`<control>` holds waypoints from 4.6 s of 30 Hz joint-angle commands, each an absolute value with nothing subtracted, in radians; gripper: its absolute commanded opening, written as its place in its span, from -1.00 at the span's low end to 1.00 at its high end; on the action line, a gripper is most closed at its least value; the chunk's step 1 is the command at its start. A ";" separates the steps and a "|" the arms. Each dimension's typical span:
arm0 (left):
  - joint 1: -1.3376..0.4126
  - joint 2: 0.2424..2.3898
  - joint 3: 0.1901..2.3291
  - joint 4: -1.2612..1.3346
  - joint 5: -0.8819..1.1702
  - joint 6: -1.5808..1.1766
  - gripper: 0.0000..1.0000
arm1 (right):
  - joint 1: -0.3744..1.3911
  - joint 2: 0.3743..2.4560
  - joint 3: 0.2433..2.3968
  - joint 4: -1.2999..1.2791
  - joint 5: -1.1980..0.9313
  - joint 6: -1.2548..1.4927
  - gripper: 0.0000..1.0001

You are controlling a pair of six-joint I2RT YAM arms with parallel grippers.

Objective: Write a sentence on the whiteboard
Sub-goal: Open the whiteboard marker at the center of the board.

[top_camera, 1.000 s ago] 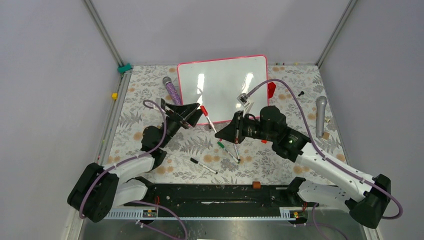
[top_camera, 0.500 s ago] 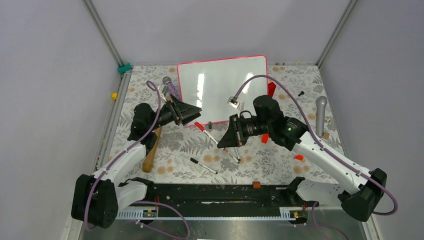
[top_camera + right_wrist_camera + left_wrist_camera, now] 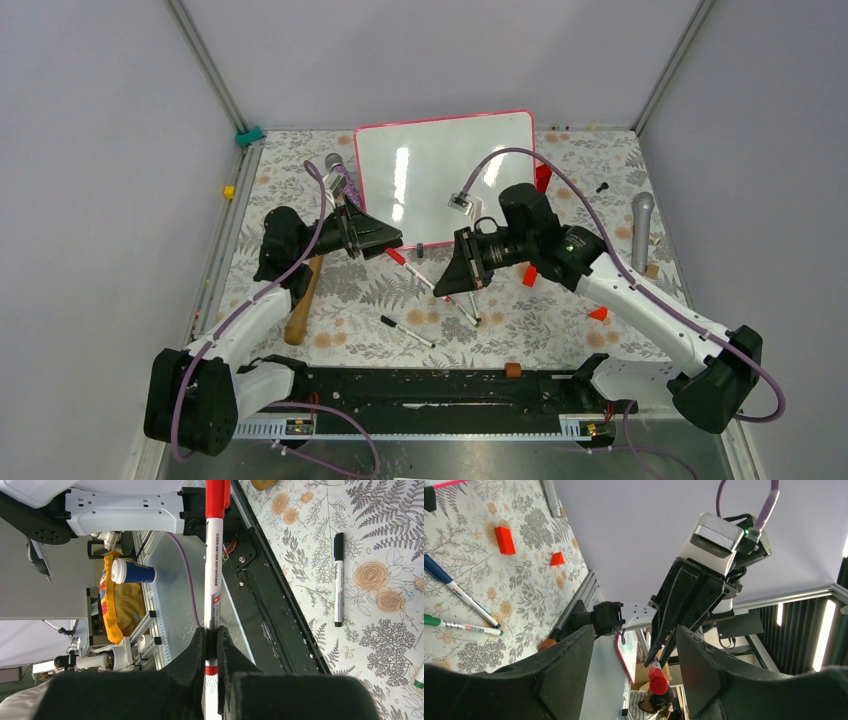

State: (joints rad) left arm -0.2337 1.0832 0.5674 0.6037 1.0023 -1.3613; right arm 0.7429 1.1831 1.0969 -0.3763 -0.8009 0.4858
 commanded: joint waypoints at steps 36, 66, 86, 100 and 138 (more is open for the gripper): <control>-0.248 1.004 0.543 0.587 1.136 -1.330 -1.00 | 0.683 1.252 1.153 -0.316 -0.790 0.500 0.36; -0.373 0.980 0.477 0.915 0.603 -1.602 -1.00 | 0.735 1.113 0.832 0.541 -0.460 1.023 0.09; -0.389 1.023 0.527 0.838 0.687 -1.575 -1.00 | 0.733 1.122 0.876 0.446 -0.541 1.015 -0.11; -0.389 1.031 0.531 0.854 0.700 -1.586 -1.00 | 0.725 1.098 0.873 0.426 -0.536 0.997 -0.27; -0.402 1.080 0.522 0.875 0.705 -1.584 -1.00 | 0.710 1.109 0.852 0.428 -0.498 0.998 -1.00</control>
State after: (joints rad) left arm -0.3912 1.0668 0.4911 0.8669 0.6849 -1.6196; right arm 0.7048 1.1336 0.8310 0.3717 -0.5034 1.0142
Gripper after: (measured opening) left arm 0.142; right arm 0.134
